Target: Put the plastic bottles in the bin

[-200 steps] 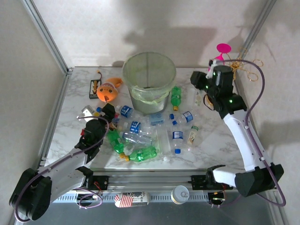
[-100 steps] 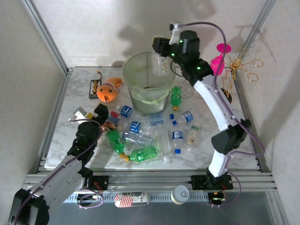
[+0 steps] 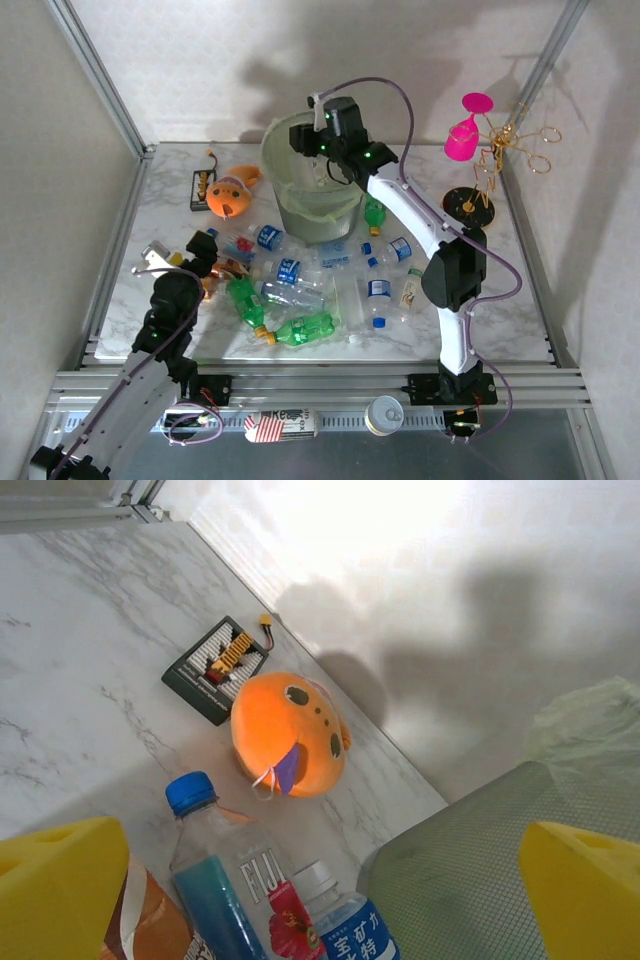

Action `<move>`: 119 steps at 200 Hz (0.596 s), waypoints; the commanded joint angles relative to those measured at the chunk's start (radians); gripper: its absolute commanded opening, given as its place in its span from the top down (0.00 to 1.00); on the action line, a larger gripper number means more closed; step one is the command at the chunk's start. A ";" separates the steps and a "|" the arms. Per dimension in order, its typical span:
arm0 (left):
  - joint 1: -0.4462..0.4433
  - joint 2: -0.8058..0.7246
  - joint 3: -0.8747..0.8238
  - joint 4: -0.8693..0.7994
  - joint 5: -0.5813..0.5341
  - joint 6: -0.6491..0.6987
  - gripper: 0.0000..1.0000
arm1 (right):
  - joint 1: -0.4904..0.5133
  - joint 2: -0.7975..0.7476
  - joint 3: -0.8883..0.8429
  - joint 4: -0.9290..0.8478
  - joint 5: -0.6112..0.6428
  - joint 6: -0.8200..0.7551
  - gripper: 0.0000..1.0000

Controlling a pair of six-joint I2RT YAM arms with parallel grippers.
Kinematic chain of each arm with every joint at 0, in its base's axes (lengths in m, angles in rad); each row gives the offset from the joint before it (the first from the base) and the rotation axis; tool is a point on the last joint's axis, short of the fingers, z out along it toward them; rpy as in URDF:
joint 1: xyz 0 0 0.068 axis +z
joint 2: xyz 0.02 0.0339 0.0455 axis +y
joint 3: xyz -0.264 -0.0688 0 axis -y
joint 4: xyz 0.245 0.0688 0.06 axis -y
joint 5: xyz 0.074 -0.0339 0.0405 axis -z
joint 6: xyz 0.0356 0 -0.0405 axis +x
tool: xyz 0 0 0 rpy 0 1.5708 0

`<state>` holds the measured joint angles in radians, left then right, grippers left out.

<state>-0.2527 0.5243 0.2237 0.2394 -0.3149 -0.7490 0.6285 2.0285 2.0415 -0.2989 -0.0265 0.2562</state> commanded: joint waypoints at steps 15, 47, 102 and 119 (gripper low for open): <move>0.012 0.004 -0.016 -0.026 -0.006 -0.010 0.00 | 0.011 0.007 -0.011 0.031 0.032 -0.009 0.49; 0.015 0.016 -0.003 -0.028 -0.004 -0.014 0.00 | 0.012 -0.007 0.014 0.025 0.047 -0.020 0.30; 0.020 0.039 0.048 -0.082 -0.033 -0.052 0.00 | 0.013 -0.137 -0.034 0.024 0.075 -0.058 0.21; 0.022 0.048 0.090 -0.139 -0.067 -0.055 0.00 | 0.013 -0.213 -0.101 0.041 0.095 -0.070 0.19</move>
<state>-0.2443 0.5667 0.2401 0.1768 -0.3241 -0.7868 0.6331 1.9636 1.9930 -0.2962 0.0273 0.2195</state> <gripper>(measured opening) 0.995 0.802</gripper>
